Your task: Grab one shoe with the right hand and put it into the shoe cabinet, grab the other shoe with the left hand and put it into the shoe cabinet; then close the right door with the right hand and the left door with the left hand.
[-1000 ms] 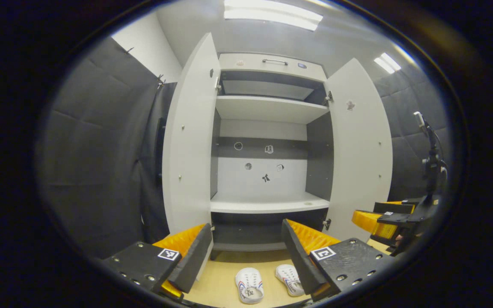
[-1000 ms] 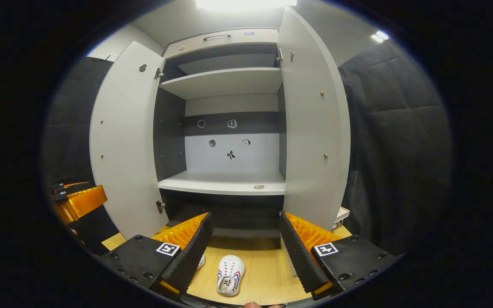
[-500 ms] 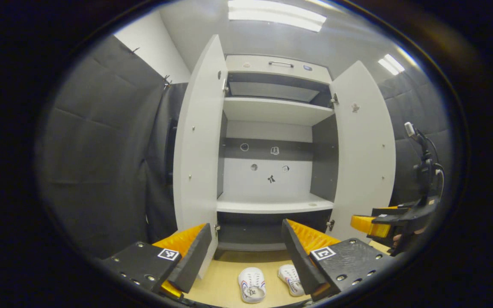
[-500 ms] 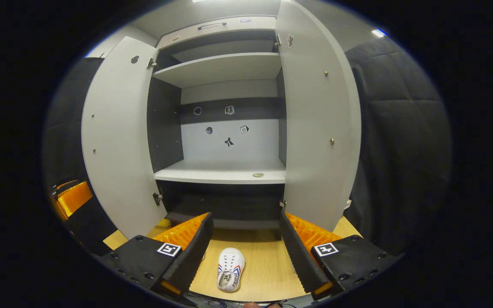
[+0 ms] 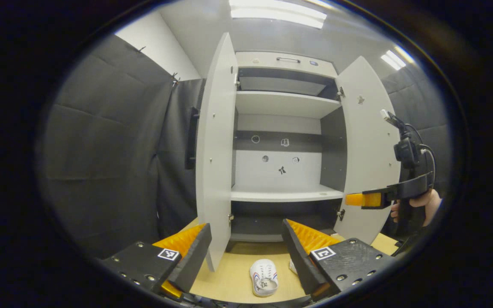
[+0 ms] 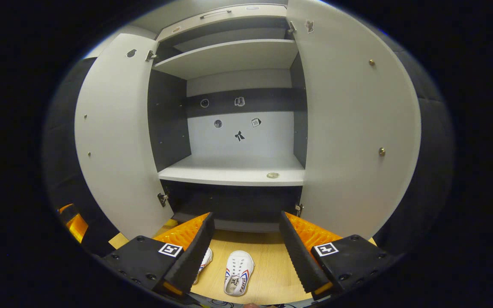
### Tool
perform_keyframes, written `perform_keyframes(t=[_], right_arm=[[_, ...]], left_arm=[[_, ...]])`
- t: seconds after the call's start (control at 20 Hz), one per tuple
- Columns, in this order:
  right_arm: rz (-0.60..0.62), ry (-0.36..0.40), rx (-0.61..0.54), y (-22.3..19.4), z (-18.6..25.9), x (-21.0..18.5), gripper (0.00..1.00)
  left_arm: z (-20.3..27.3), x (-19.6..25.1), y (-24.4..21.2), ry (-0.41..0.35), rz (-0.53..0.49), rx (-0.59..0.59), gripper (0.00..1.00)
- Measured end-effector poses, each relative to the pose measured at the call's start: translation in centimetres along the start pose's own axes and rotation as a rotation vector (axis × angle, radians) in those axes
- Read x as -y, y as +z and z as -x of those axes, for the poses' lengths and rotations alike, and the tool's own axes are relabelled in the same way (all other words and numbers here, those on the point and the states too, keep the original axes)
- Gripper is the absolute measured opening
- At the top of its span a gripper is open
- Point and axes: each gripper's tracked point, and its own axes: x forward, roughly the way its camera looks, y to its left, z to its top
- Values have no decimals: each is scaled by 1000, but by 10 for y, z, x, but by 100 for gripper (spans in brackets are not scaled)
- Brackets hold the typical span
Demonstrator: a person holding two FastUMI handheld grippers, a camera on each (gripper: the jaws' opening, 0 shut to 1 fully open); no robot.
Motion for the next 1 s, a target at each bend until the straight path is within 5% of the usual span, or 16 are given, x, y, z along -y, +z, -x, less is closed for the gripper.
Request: perform_keyframes(t=[0.3,1.0], right_arm=[[17,51,-112,-39,-37,-27,96],[119,163,-540,-225,-101,-68,96]], left_arm=[[13,-29,-8,70,46,-25,93],[25,-47,-49,133,73,-98,95]])
